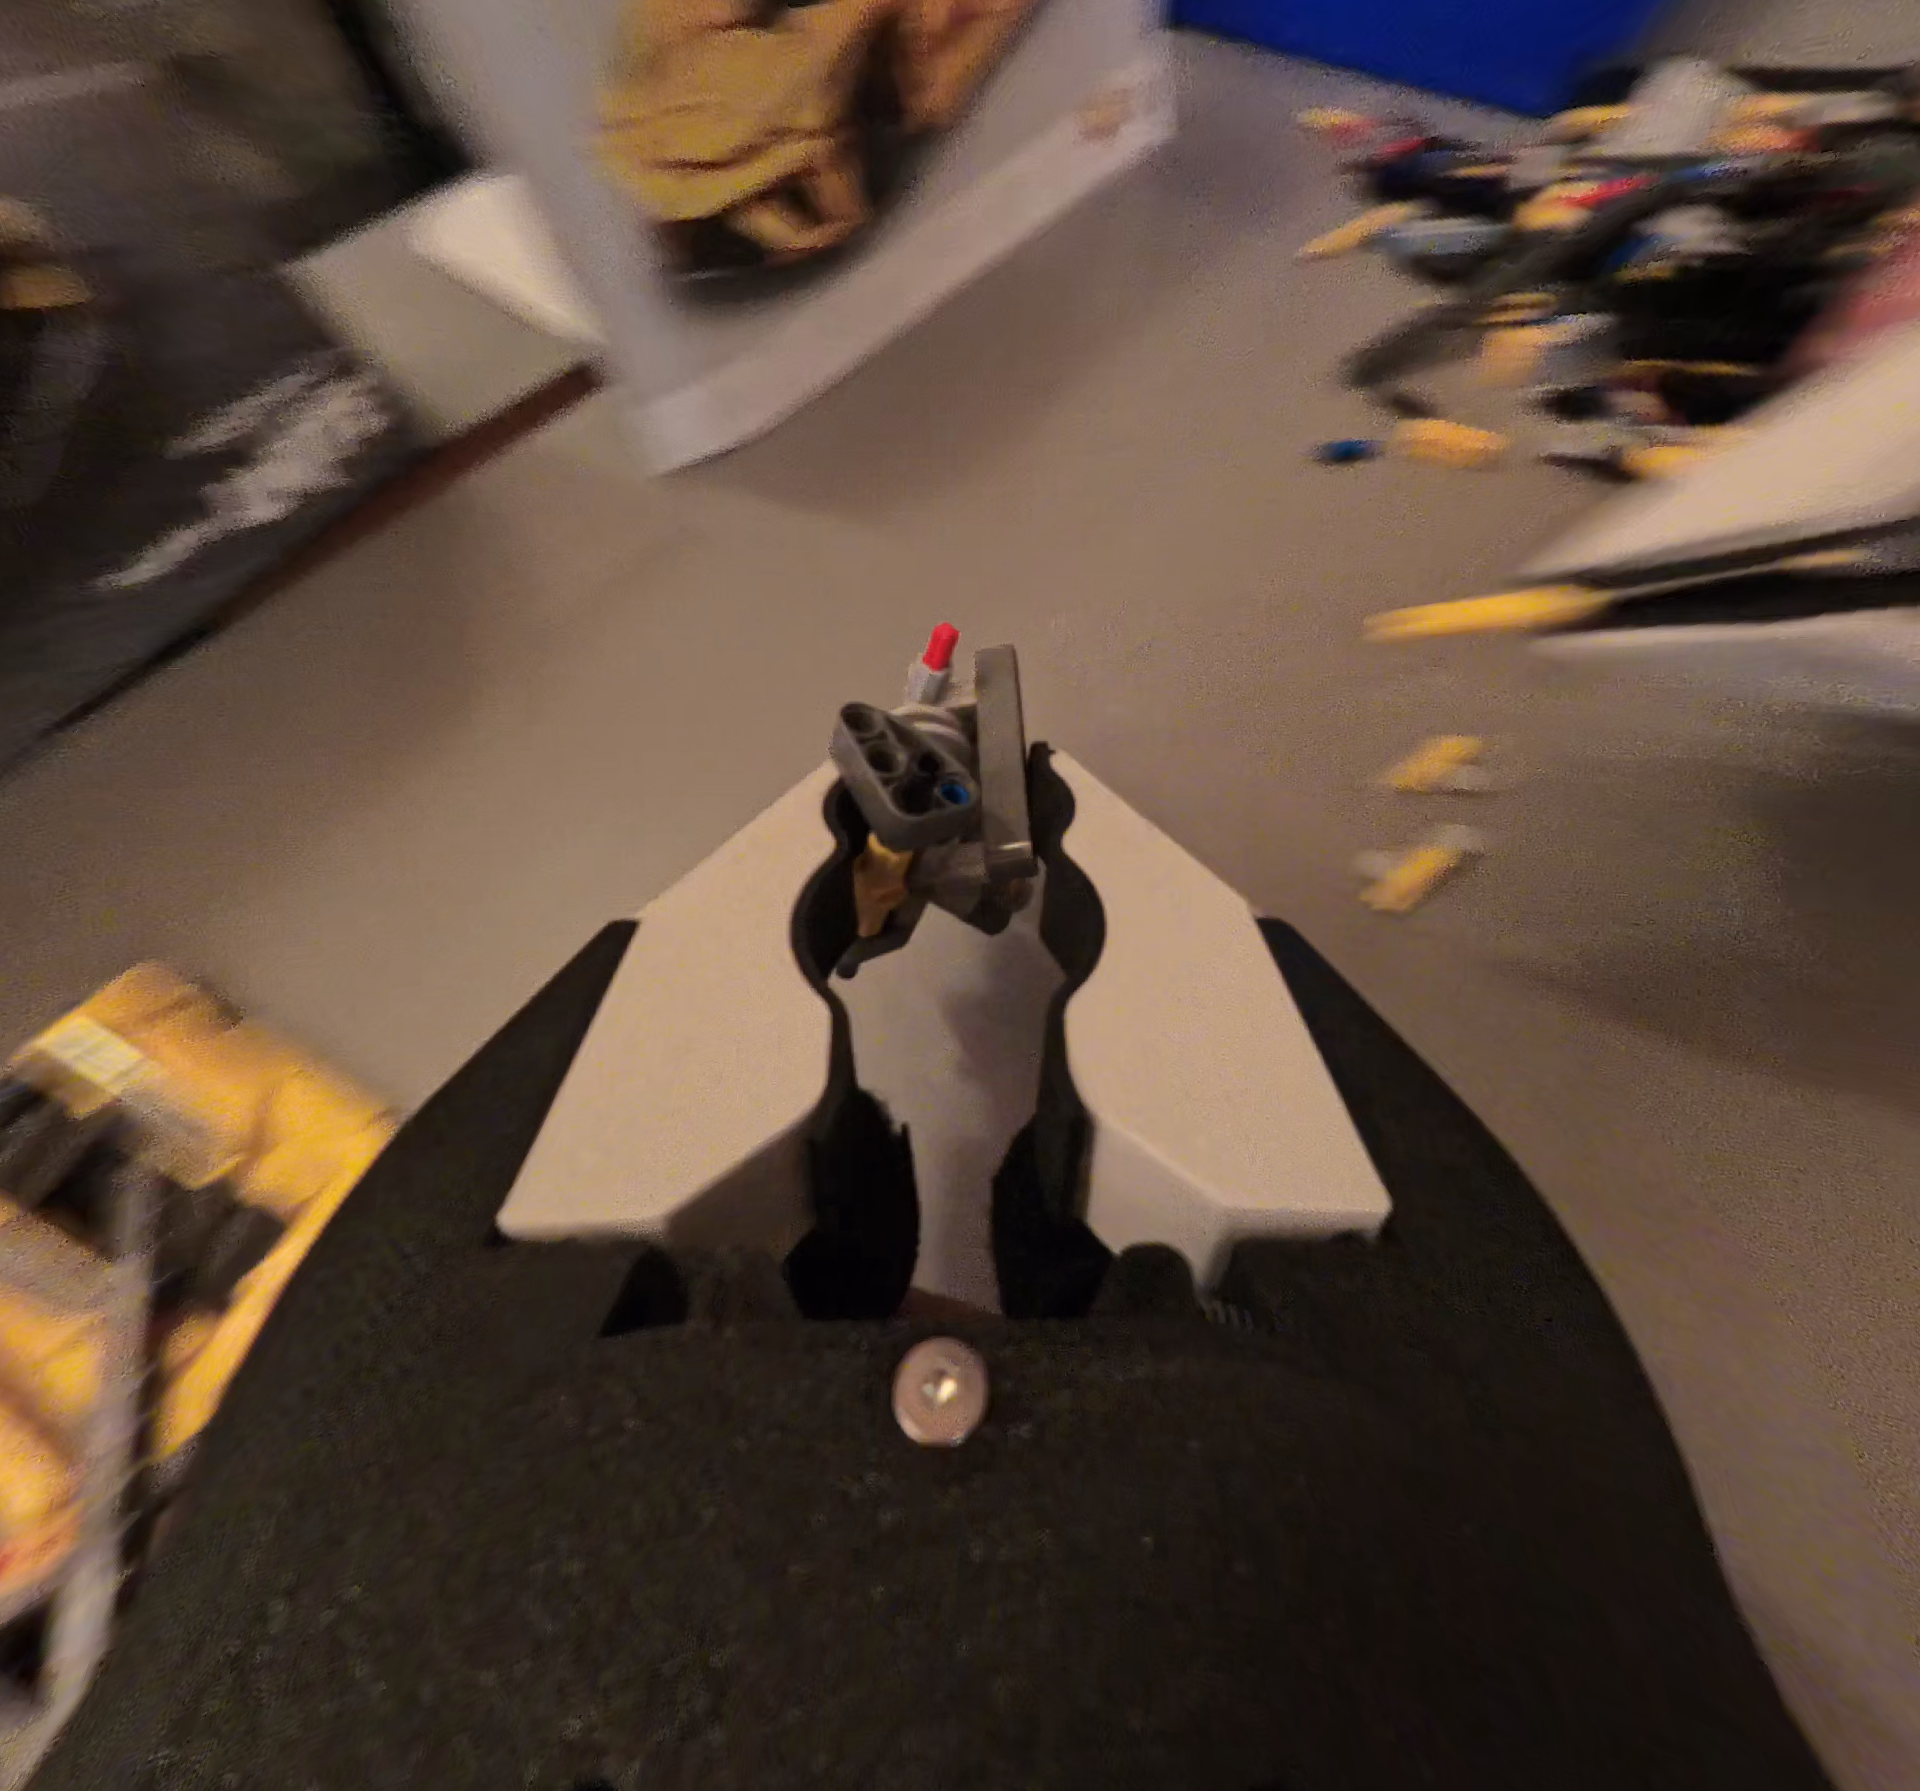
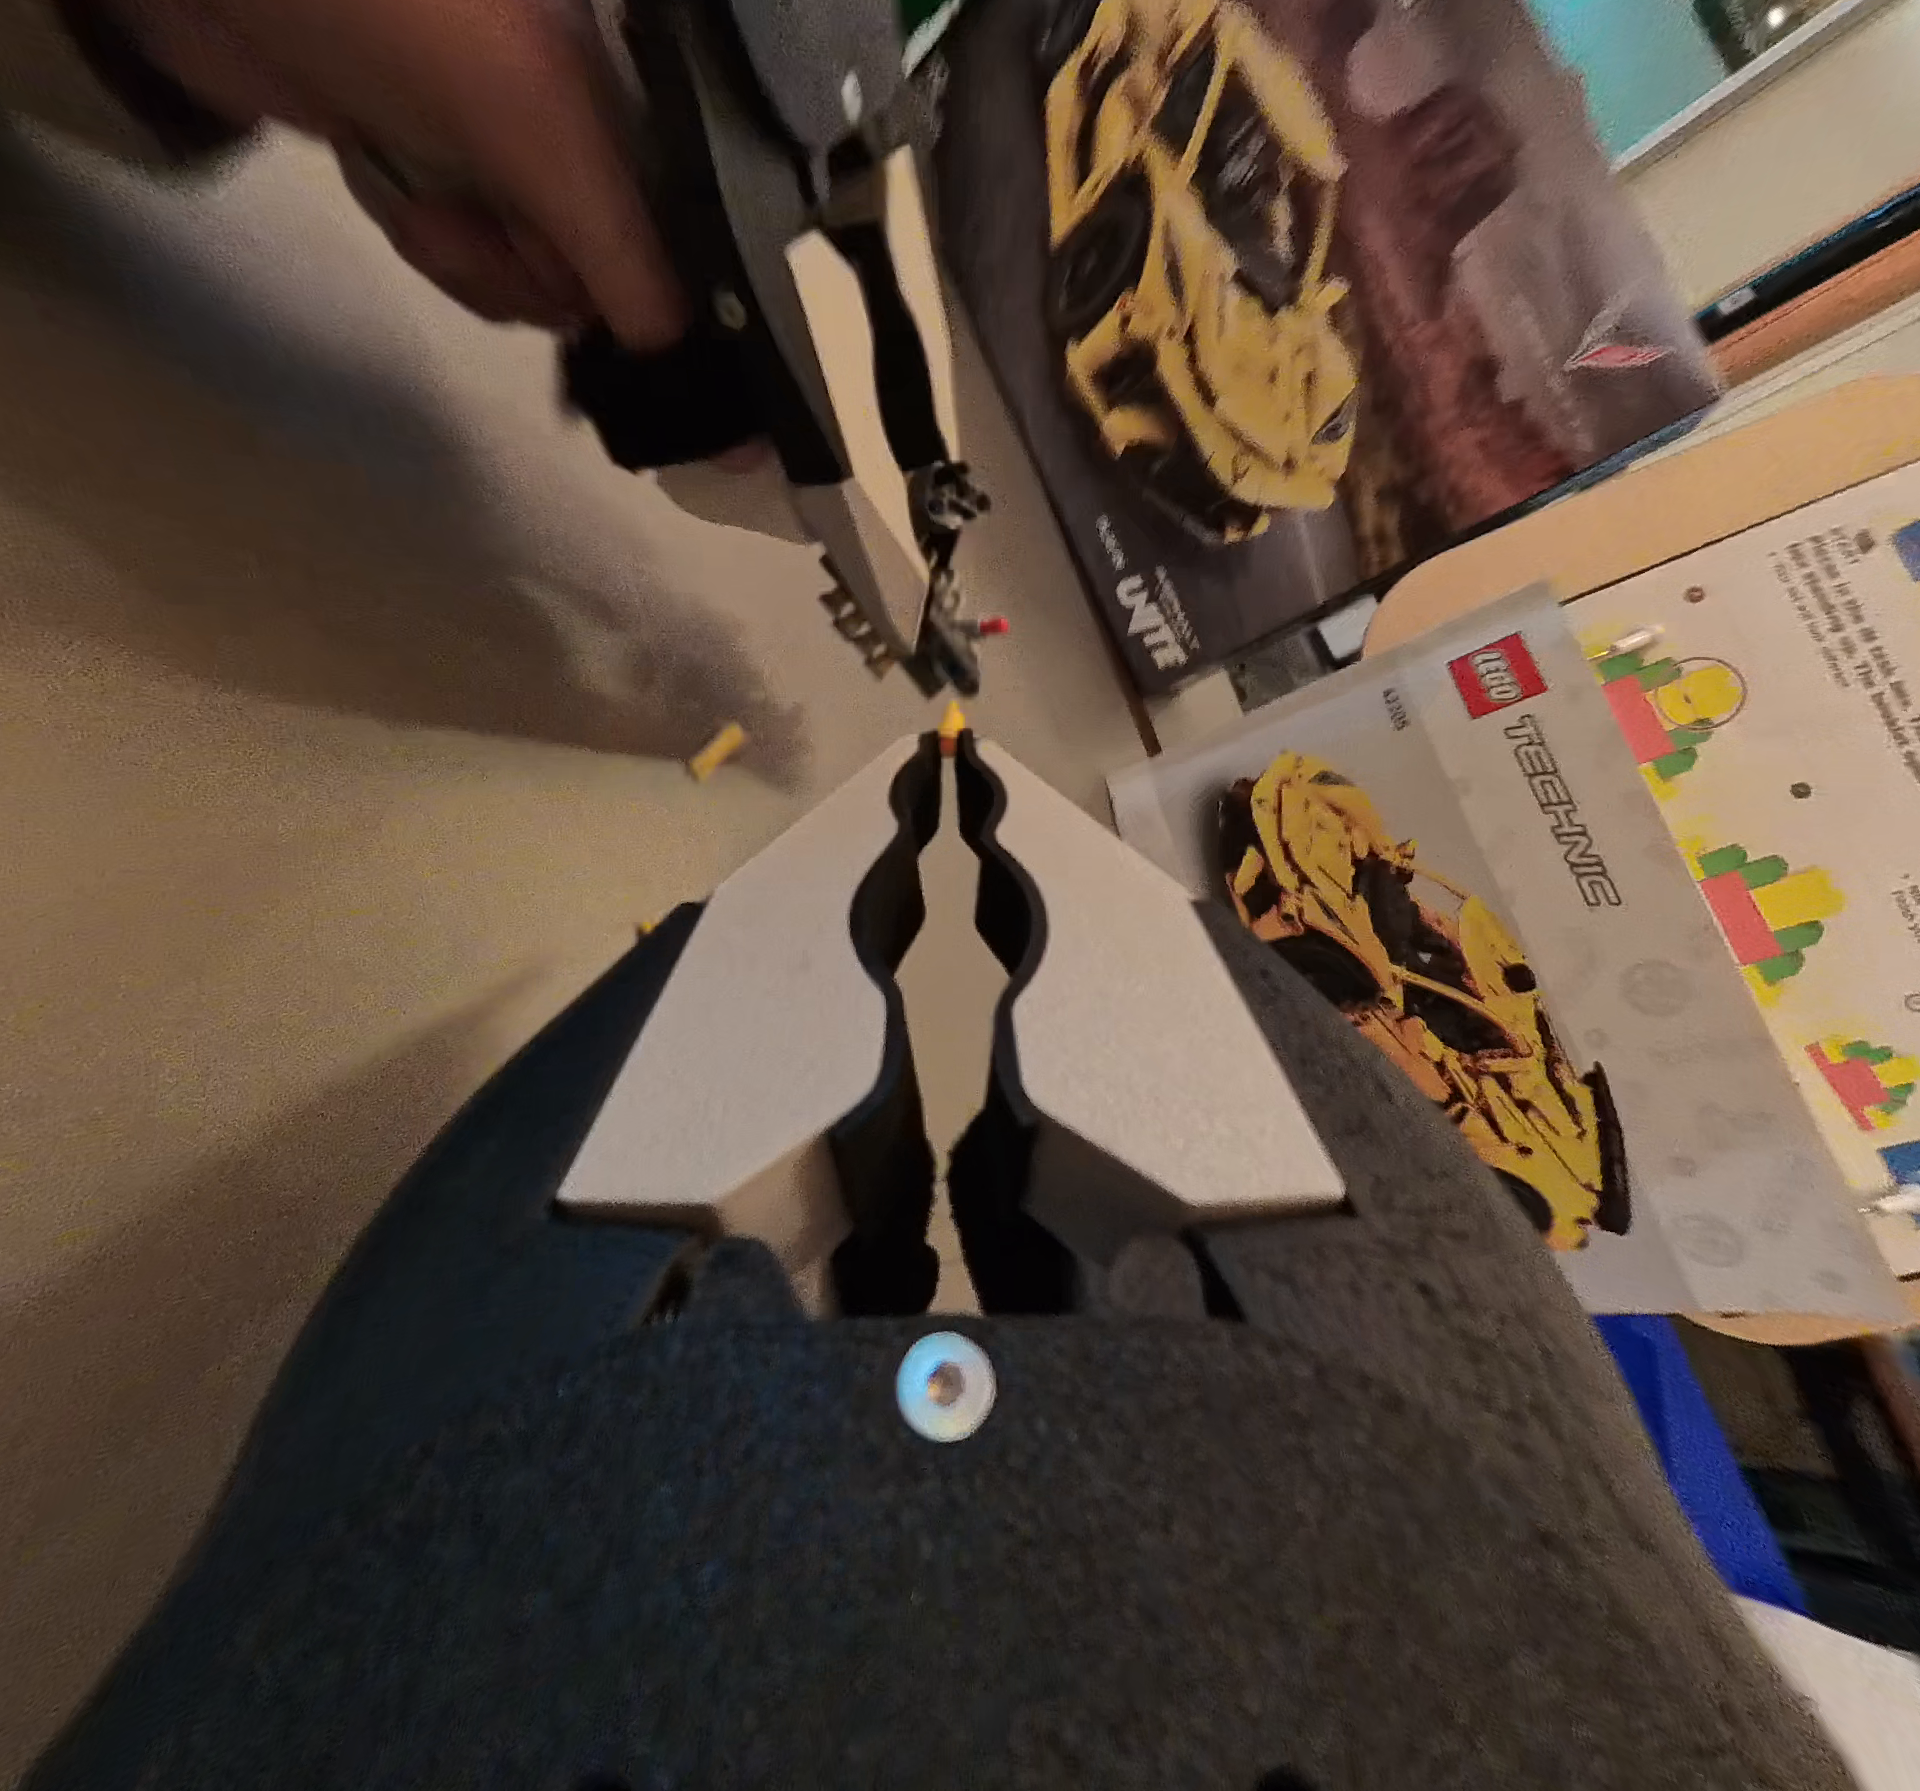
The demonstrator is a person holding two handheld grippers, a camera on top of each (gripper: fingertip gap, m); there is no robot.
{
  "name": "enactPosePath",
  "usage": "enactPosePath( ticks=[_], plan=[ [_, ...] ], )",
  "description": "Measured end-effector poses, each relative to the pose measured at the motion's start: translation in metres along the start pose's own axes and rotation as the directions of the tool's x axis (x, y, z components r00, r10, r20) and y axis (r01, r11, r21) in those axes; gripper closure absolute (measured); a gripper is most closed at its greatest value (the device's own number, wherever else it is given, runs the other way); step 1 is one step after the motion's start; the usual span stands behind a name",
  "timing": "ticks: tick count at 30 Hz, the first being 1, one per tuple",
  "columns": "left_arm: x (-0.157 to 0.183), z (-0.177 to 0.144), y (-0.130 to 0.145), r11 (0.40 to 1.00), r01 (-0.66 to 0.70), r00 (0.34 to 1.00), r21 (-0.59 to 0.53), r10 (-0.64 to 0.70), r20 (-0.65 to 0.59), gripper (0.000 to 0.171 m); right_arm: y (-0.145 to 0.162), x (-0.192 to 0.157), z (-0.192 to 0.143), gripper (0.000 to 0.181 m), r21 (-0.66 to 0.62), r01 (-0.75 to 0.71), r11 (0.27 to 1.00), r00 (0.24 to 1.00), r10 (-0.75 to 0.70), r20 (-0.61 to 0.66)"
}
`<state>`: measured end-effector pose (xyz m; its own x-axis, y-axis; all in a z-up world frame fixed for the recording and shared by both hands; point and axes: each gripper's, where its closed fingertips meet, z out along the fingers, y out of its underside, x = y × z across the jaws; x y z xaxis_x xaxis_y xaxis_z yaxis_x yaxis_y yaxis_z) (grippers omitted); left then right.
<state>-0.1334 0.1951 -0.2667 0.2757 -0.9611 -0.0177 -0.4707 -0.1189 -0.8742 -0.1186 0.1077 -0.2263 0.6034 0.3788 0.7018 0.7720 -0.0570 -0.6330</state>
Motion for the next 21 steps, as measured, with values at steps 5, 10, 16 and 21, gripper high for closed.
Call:
enactPosePath(
  ticks=[5, 10, 16, 21],
  plan=[
    [-0.013, -0.039, -0.039, 0.958, 0.182, 0.975, 0.223, -0.147, -0.164, 0.141, 0.032, -0.009, 0.006, 0.179, -0.109, -0.183, 0.977, 0.973, 0.196, 0.125],
    [0.011, -0.015, -0.015, 0.993, -0.043, 0.992, 0.108, 0.055, -0.114, 0.141, 0.068, -0.033, 0.01, 0.178, -0.265, -0.366, 0.892, 0.851, 0.437, 0.293],
    [-0.011, -0.007, -0.001, 0.997, -0.041, 0.999, 0.066, 0.042, -0.024, 0.141, 0.09, -0.037, 0.002, 0.177, -0.336, -0.354, 0.873, 0.837, 0.456, 0.303],
    [-0.026, -0.01, -0.002, 0.997, 0.008, 1.0, 0.077, -0.008, 0.004, 0.14, 0.098, -0.041, -0.001, 0.172, -0.373, -0.35, 0.859, 0.821, 0.473, 0.319]
  ],
)
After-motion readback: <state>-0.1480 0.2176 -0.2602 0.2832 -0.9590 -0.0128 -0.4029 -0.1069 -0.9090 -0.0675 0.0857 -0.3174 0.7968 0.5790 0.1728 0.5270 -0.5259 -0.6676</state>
